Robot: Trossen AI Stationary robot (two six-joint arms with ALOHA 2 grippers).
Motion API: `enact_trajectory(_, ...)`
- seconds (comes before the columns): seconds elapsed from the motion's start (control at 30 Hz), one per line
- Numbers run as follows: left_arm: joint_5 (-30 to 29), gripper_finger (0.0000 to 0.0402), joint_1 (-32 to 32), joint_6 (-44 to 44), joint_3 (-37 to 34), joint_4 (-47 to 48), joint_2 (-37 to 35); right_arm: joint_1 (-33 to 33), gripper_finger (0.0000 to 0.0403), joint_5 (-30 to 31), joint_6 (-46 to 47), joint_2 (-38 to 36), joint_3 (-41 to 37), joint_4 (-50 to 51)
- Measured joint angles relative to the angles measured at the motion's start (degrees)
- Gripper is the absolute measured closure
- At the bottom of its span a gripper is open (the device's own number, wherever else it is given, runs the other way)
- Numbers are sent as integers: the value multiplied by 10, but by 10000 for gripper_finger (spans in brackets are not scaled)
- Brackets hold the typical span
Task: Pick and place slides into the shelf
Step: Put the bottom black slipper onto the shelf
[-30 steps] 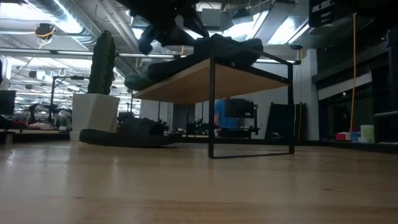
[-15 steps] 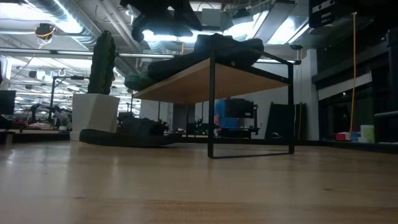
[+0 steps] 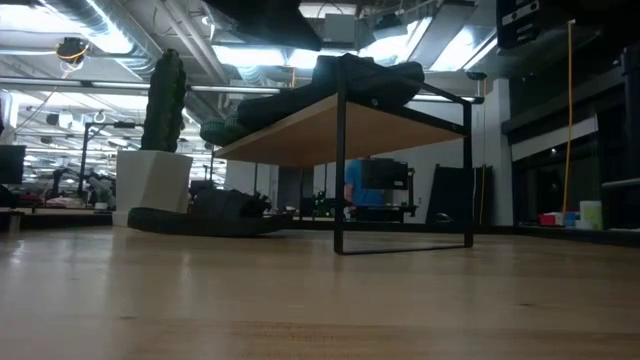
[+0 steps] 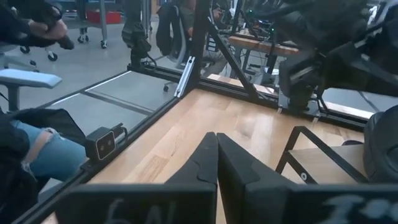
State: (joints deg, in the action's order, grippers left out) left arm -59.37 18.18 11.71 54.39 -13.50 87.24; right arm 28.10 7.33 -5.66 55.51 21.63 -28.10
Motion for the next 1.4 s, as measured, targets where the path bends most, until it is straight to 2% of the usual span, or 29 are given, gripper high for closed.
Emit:
enact_trajectory(0.23, -15, 282, 24, 134, 0, 0, 0, 0, 400, 0, 13, 0, 0, 0)
enact_trajectory(0.5, -9, 282, 34, 217, 0, 0, 0, 0, 400, 0, 24, 0, 0, 6)
enact_trajectory(0.7, 52, 282, 0, 290, 0, 63, 2, 0, 400, 1, 25, 0, 0, 6)
enact_trajectory(0.8, 52, 282, -21, 316, 0, 88, 2, 0, 400, 1, 25, 0, 0, 6)
enact_trajectory(1.2, 50, 282, -68, 417, 0, 82, 2, 0, 400, 2, 24, 0, 0, 6)
enact_trajectory(1.4, 114, 282, -90, 426, 0, 65, 2, 0, 400, 2, 26, 0, 0, 6)
